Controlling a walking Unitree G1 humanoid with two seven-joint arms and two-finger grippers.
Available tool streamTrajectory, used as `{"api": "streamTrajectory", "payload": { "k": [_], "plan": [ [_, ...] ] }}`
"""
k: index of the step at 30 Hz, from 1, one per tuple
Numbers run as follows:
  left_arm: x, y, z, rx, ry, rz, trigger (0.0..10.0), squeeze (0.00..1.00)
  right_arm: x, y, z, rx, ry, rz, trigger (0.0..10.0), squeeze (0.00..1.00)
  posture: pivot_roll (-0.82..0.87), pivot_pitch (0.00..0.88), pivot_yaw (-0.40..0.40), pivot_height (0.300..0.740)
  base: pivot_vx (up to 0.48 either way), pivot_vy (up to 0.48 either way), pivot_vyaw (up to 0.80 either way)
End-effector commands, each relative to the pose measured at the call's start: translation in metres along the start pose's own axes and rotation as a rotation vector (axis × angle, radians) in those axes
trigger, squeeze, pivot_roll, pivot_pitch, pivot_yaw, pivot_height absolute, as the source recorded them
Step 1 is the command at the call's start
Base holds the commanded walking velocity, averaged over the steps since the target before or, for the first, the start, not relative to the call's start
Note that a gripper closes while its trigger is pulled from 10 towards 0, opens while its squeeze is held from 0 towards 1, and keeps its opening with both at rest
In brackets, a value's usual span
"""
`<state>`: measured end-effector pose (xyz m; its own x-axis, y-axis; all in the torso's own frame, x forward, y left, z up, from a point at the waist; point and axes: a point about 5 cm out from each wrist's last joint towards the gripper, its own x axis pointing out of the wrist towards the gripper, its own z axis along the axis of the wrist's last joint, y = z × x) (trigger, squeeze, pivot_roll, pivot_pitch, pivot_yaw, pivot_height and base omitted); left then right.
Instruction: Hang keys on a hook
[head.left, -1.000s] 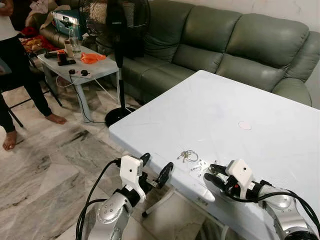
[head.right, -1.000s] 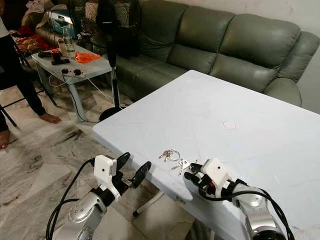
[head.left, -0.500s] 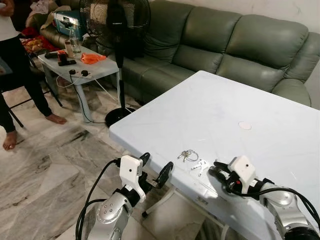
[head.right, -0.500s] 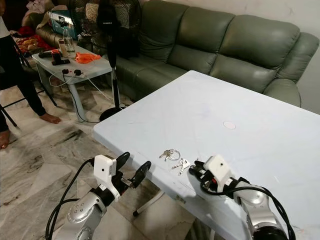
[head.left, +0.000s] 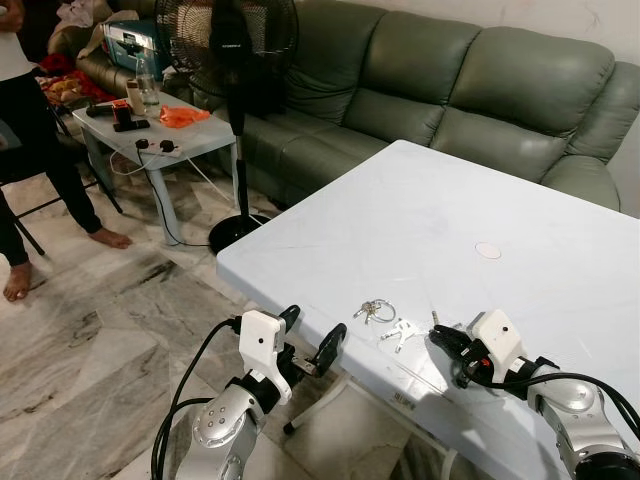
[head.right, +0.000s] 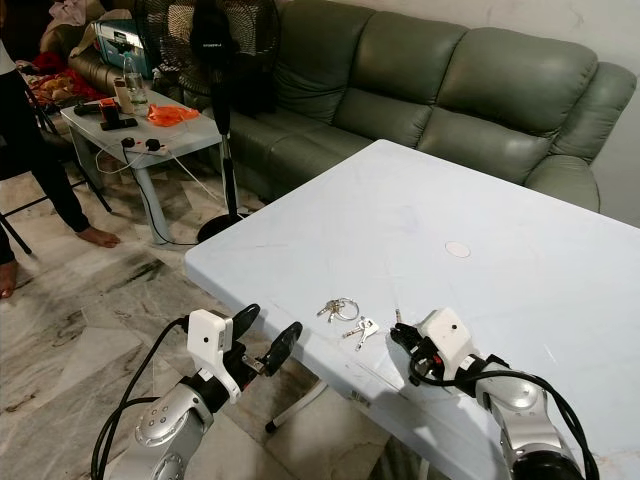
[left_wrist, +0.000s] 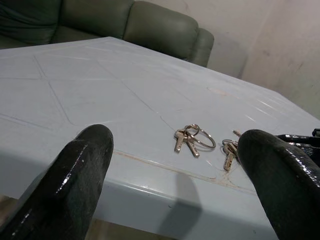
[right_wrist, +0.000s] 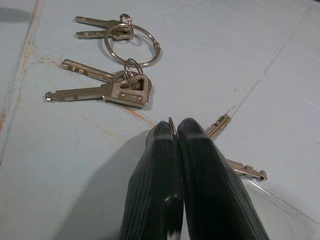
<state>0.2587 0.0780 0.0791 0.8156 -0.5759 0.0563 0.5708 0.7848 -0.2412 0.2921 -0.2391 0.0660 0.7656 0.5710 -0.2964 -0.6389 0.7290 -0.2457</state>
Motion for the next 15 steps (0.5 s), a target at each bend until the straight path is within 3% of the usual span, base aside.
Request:
{"api": "streamTrajectory", "payload": {
  "k": [1,2,3,4,15],
  "plan": [
    [0.0037,-0.0030,0.0031,0.000,-0.007,-0.011,10.0,0.00,-0.0028,-0.0043,-0.0011,0.000,0.014,-0.006,5.8,0.00,0.00,0.015,-0.062,0.740,0.000,0.000,0.00],
    [0.0039,-0.0030,0.0033,0.000,-0.007,-0.012,10.0,0.00,-0.0032,-0.0043,-0.0014,0.004,0.011,-0.005,2.0,0.00,0.00,0.015,-0.062,0.740,0.000,0.000,0.00],
    [0.0039,-0.0030,0.0033,0.000,-0.007,-0.012,10.0,0.00,-0.0033,-0.0043,-0.0015,0.005,0.010,-0.005,2.0,0.00,0.00,0.015,-0.062,0.740,0.000,0.000,0.00],
    [0.0040,-0.0031,0.0035,0.001,-0.008,-0.012,10.0,0.00,-0.0038,-0.0046,-0.0009,0.009,0.001,-0.006,0.0,0.00,0.00,0.015,-0.062,0.740,0.000,0.000,0.00],
    [0.0046,-0.0039,0.0034,0.000,-0.009,-0.011,10.0,0.00,-0.0041,-0.0122,0.0044,0.026,-0.040,-0.071,0.0,0.00,-0.01,0.017,-0.064,0.740,0.000,0.000,0.00]
  ]
}}
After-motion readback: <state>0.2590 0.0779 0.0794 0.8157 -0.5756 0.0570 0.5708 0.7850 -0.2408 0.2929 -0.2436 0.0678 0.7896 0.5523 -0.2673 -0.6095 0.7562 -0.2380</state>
